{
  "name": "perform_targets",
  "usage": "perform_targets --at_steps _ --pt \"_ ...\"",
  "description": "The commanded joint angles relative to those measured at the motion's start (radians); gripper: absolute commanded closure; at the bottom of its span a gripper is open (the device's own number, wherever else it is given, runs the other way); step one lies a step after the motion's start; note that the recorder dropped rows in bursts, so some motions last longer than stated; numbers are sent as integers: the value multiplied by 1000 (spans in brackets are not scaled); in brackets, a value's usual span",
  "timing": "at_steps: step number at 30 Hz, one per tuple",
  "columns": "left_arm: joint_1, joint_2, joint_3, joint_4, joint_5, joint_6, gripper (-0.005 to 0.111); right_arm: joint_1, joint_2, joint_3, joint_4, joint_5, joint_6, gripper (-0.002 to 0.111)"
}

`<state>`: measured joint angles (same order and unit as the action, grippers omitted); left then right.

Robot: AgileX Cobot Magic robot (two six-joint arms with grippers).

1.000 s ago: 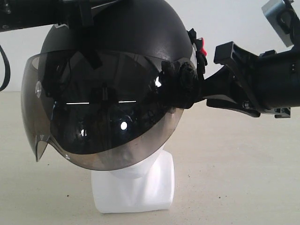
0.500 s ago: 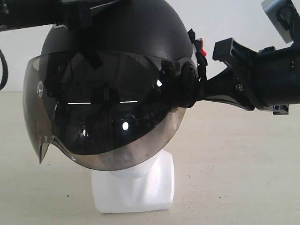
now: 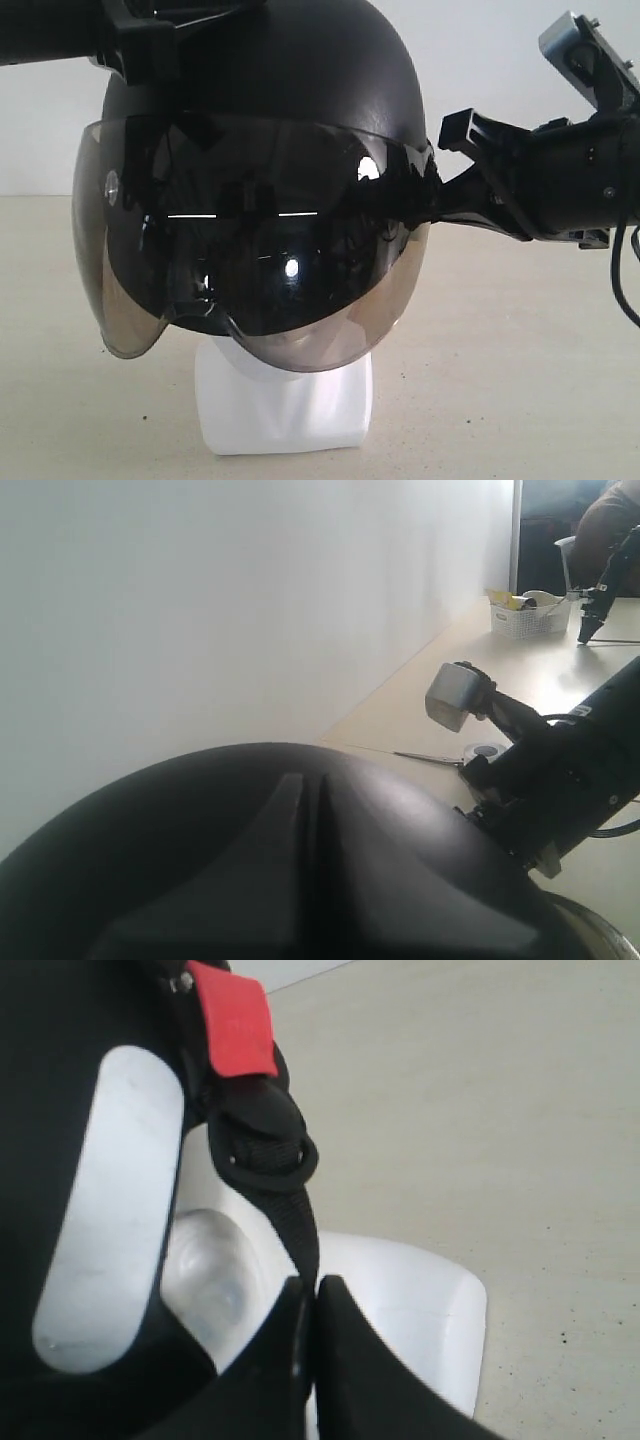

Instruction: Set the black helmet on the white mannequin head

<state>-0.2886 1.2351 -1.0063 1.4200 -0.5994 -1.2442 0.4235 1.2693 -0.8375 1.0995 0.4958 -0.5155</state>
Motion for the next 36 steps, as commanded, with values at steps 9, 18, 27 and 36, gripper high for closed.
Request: perform_targets --at_steps 9,18,27,36 --pt "0 -3 5 20 23 -23 102 -7 10 -4 -42 -104 -40 108" --pt "0 -3 5 62 32 -35 102 -7 8 -4 17 -100 -35 53" --pt "0 -3 5 62 32 -42 102 -7 -77 -4 -5 -98 -18 71" --pt "0 -3 5 62 32 -49 102 -7 -222 -4 -65 -133 -14 71"
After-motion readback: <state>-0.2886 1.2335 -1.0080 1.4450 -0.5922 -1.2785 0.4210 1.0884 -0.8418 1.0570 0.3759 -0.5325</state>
